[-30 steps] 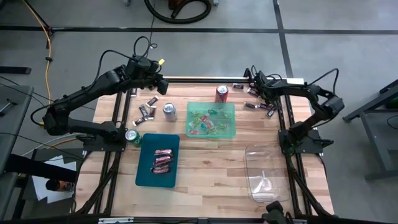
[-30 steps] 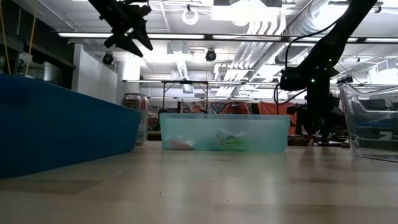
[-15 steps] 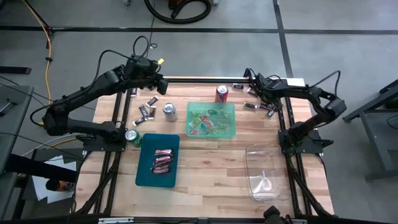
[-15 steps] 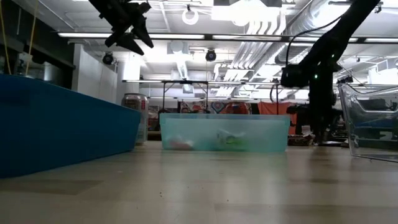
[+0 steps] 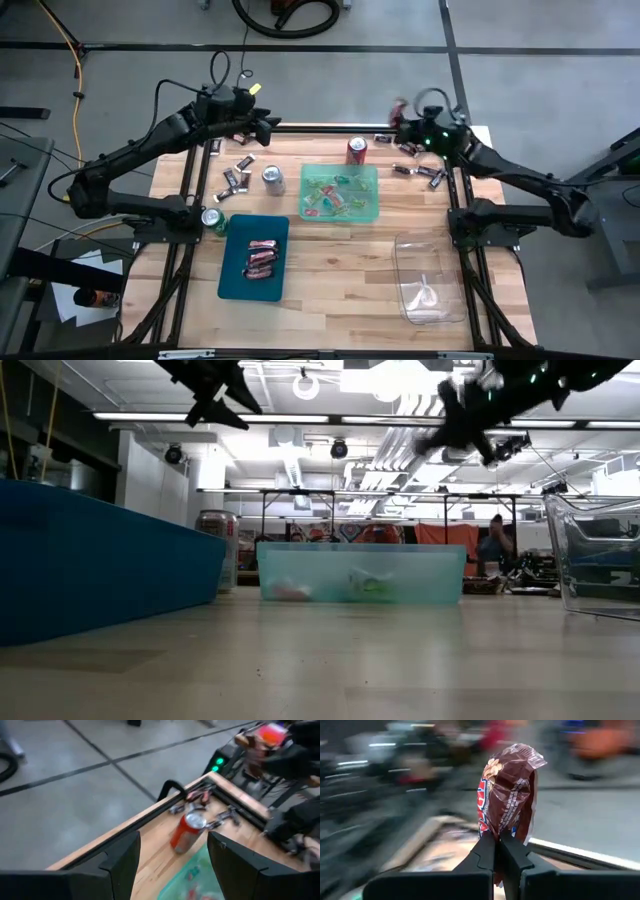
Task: Organize candy in baskets
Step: Put the brown red chocolate into the blue bin
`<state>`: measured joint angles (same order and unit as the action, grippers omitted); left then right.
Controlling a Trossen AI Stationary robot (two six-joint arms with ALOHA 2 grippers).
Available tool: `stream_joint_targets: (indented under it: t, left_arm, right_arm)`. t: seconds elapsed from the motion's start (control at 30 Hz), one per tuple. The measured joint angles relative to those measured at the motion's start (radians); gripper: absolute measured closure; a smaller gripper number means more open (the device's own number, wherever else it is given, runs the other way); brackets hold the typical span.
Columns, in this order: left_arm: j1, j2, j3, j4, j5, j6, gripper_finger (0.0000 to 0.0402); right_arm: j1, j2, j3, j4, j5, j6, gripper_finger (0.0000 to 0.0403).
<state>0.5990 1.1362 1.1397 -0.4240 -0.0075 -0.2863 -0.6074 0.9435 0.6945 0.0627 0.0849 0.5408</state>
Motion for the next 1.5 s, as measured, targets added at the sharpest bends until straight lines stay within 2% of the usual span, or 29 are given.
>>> stream_joint_targets:
  t: [0.1, 0.27, 0.43, 0.53, 0.8, 1.13, 1.3, 1.5]
  left_arm:
    - [-0.024, 0.000, 0.000, 0.048, 0.032, 0.000, 0.0183]
    - [-0.115, 0.021, 0.000, 0.213, 0.145, 0.031, 0.0183]
    - [-0.254, 0.081, 0.001, 0.376, 0.155, 0.119, 0.0183]
    - [-0.317, 0.133, 0.001, 0.459, 0.154, 0.167, 0.0183]
    - [-0.390, 0.208, 0.001, 0.606, 0.151, 0.152, 0.0183]
    - [-0.410, 0.207, 0.001, 0.611, 0.164, 0.177, 0.0190]
    - [-0.410, 0.207, 0.001, 0.611, 0.244, 0.193, 0.0218]
    - [-0.409, 0.207, 0.001, 0.611, 0.219, 0.238, 0.0290]
  right_arm:
    - [0.108, -0.006, 0.000, 0.142, -0.130, -0.047, 0.0402]
    - [0.277, 0.044, 0.004, 0.264, -0.157, -0.172, 0.0402]
    - [0.388, 0.145, 0.104, 0.247, -0.161, -0.284, 0.0403]
    - [0.431, 0.209, 0.198, 0.172, -0.161, -0.389, 0.0403]
    - [0.460, 0.298, 0.423, -0.120, -0.161, -0.575, 0.0403]
    - [0.460, 0.315, 0.451, -0.140, -0.181, -0.567, 0.0403]
    - [0.461, 0.315, 0.451, -0.132, -0.169, -0.564, 0.0403]
    - [0.471, 0.315, 0.451, -0.133, -0.171, -0.554, 0.0403]
